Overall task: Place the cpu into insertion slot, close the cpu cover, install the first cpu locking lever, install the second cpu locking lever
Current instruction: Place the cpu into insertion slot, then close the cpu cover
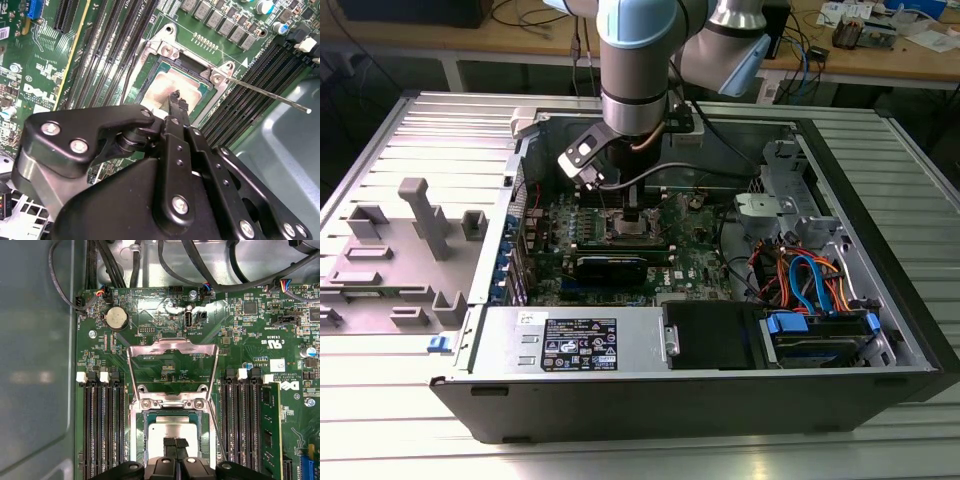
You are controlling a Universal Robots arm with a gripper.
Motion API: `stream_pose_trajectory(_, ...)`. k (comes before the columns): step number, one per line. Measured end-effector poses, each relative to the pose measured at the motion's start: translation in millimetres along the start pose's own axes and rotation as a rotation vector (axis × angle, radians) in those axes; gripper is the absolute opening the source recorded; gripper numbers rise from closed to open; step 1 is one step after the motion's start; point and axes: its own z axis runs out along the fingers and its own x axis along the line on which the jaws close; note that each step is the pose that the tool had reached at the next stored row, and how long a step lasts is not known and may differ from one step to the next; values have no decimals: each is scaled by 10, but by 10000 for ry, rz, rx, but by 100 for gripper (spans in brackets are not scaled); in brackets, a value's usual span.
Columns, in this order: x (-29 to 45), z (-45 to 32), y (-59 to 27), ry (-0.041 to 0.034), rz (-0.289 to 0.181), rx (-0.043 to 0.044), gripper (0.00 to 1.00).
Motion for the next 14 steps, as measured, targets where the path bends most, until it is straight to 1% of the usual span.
stream_pose_trajectory(14, 0, 0, 7, -1, 0, -1, 11)
